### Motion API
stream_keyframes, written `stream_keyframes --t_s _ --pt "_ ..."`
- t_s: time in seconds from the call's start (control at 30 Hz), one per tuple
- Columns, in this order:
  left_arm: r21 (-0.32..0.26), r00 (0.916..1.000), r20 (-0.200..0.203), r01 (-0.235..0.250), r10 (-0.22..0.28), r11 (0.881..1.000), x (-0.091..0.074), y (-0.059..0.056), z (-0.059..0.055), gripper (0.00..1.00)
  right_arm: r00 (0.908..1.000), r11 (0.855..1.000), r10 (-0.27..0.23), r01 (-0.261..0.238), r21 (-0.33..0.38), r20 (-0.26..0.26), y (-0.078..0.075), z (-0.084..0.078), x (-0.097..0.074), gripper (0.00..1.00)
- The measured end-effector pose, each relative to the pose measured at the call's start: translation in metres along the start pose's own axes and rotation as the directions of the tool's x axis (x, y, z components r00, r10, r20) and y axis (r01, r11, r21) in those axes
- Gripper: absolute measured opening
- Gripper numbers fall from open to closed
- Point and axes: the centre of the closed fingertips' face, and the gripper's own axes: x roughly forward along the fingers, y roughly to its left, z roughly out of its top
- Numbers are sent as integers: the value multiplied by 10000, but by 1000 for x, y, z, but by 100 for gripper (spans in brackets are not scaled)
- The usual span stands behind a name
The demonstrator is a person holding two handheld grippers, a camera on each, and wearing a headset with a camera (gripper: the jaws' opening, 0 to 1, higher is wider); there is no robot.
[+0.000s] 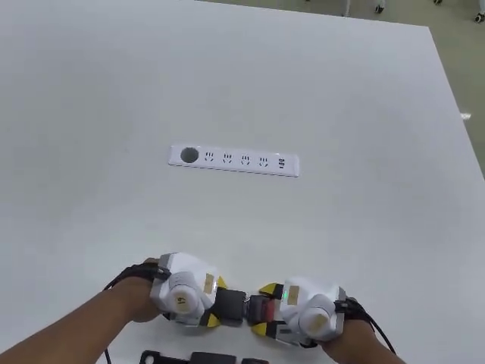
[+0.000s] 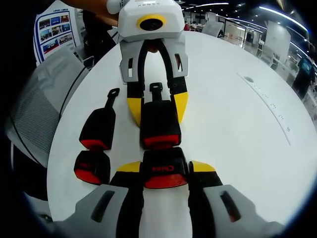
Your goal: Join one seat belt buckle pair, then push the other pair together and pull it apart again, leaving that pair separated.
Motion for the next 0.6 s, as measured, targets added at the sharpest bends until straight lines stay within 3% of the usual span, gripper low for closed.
stream_keyframes --t_s 0.6 --pt "49 10000 -58 -5 5 10000 -1 -1 2 34 9999 9999 116 -116 -68 25 -4 -2 -2 32"
